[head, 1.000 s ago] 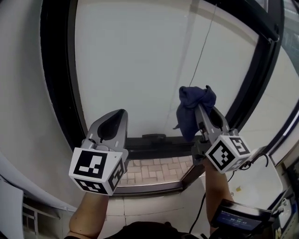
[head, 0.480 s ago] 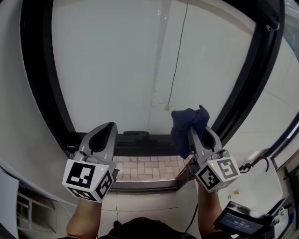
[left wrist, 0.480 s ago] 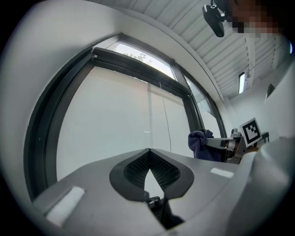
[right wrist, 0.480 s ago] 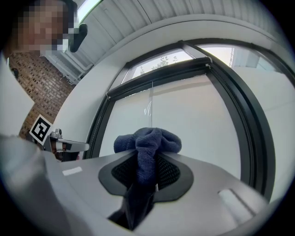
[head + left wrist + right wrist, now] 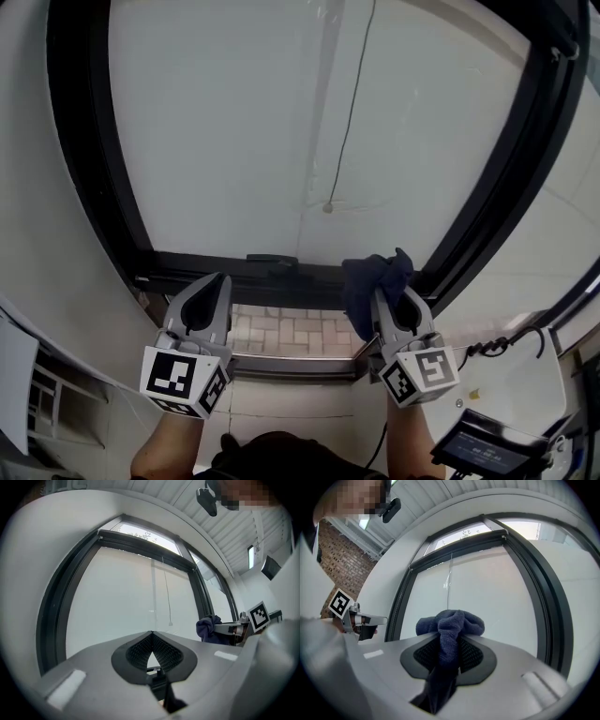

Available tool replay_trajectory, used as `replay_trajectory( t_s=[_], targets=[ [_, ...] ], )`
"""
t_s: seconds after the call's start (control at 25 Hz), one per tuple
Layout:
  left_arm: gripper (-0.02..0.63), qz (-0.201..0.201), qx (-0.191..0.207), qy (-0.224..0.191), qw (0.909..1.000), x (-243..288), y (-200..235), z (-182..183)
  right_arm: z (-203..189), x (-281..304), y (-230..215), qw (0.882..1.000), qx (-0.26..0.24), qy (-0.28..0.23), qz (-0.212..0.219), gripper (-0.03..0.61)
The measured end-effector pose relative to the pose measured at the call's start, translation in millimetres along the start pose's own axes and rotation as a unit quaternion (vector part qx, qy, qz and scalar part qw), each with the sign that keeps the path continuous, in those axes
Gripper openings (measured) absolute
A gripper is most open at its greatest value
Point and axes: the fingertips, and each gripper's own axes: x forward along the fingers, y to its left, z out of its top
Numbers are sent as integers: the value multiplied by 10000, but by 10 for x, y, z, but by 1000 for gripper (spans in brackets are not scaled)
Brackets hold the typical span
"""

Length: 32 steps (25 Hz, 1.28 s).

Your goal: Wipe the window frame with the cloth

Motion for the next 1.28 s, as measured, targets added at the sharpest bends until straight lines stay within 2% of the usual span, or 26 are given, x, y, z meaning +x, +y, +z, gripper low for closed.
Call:
replay_trajectory(
  t_s=[0.12,0.32,0.44,0.6,0.88,1.04,1.16,1.28],
  targets=[
    [-6,52,-35,200,9998,-25,13,-265,-268,-58,-6,9998,49,132,-123,87],
    [-6,-14,-329,518,9981,-37,6,-712,-561,-201,18,9991,119,209,-336,86],
    [-6,-129,-316,550,9979,48,-20,-771,-748,-222,28,9982,144,391,-431,86],
    [-6,-276,7,611,9977,-4,-130,-831,-940,-238,95,9971,198,524,-513,84],
    [-6,-402,-377,880,9946,-25,-229,-1161,-1008,-215,99,9963,291,570,-567,81],
    [-6,138,-520,1096,9925,-52,-71,-1252,-1074,-127,183,9964,385,647,-385,81],
    [-6,-176,-448,1017,9937,-31,-222,-1223,-1079,-148,184,9957,511,670,-375,81],
    [-6,-214,-464,958,9941,-64,-212,-1213,-1102,-59,234,9955,614,688,-212,81]
  ],
)
